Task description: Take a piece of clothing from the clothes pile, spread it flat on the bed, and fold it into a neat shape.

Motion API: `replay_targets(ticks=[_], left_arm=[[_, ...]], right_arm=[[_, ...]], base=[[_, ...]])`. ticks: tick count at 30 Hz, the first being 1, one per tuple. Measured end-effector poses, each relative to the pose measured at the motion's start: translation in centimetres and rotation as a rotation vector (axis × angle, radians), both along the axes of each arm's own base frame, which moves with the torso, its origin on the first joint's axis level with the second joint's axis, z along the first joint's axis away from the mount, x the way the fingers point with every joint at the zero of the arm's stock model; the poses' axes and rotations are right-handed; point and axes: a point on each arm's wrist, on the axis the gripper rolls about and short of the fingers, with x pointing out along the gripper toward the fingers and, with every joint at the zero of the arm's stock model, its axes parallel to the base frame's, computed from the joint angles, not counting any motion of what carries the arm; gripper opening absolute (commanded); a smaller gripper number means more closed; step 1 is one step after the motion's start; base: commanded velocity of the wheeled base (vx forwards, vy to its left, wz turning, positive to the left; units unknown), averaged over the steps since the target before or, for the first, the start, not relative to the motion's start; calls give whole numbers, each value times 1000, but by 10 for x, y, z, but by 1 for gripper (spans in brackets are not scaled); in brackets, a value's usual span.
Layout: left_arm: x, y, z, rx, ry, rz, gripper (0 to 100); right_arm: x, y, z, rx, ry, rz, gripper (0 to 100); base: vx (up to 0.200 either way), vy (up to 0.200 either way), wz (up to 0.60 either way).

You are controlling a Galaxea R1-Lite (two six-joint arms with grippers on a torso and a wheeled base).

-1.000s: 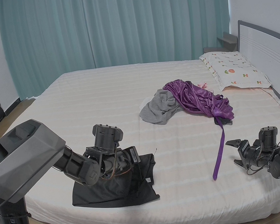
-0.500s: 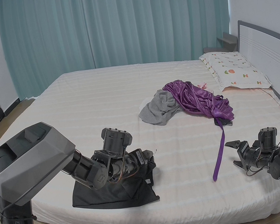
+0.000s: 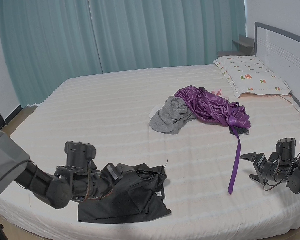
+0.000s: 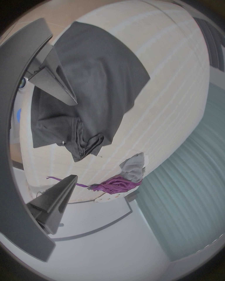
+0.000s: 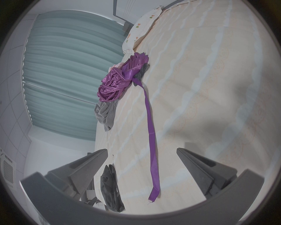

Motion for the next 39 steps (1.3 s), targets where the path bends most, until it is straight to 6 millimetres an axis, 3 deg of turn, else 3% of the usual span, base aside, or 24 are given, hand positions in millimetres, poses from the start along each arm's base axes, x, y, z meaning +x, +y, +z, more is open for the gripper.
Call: replay_targets(ticks=[8,20,29,39], left_arm=[[-22,47,3,-173,38,58,100],[-30,86,-2,-327,114,47,100],[-20,95,-13,-320,94,76,100],[-19,95,-22,-320,115,82,100]], right_arm=[[-3,4,-1,-1,11,15,100],[-9,12,4,-7,-14,42,100],[-21,24,11,-23,-56,93,100],[-40,59,28,-86,-107,166,100]], base=[[0,0,0],[0,200,0],[0,200,0],[0,200,0]])
